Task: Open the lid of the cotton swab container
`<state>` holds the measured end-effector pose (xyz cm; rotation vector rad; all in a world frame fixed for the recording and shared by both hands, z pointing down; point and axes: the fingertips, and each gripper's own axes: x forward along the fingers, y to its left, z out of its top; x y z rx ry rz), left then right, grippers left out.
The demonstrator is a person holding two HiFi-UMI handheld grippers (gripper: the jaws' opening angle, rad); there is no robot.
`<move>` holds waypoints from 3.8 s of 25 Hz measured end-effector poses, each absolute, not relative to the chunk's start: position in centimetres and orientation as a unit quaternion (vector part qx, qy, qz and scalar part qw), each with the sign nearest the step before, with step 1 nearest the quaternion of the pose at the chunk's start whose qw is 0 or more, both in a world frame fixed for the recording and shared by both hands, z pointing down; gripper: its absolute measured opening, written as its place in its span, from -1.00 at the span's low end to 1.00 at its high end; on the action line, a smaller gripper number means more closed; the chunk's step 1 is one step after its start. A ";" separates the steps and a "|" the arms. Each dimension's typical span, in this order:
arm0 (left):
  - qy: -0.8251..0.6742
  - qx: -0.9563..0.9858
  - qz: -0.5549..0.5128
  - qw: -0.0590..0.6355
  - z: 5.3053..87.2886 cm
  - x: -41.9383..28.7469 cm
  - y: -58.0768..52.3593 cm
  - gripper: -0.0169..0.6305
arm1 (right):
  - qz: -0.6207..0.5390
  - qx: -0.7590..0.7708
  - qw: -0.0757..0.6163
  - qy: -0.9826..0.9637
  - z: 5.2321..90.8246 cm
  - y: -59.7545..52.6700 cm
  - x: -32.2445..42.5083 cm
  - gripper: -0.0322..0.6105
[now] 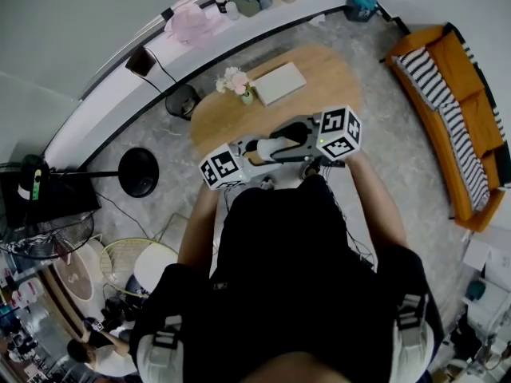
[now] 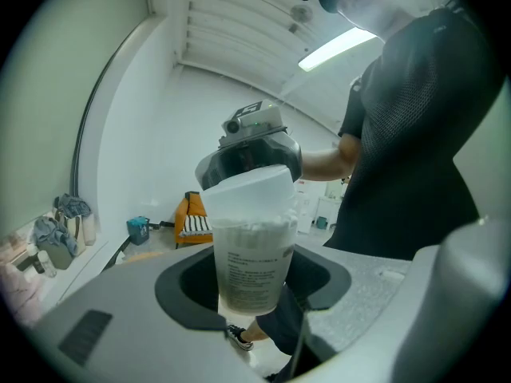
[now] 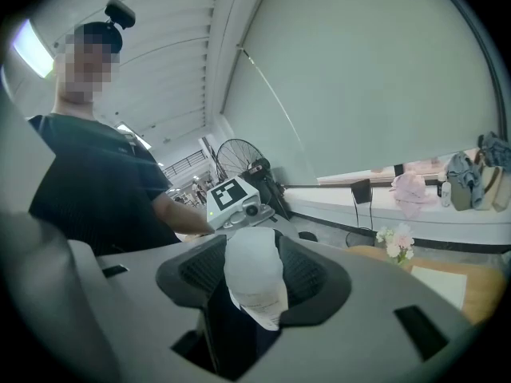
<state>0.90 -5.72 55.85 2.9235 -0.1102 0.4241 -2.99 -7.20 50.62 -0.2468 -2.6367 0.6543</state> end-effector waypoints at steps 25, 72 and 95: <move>-0.039 0.986 0.131 0.092 55.0 0.3 -5.7 -0.33 | 0.275 -0.041 0.109 -0.954 49.6 -8.9 -2.2 -0.23; -0.046 0.988 0.111 0.096 54.2 -0.3 -3.9 -0.34 | 0.195 0.133 0.029 -0.971 48.5 -11.3 3.0 -0.78; -0.117 0.982 0.105 0.100 54.6 -3.6 -5.6 -0.33 | 0.102 0.171 0.176 -0.964 55.3 -5.9 2.1 -0.89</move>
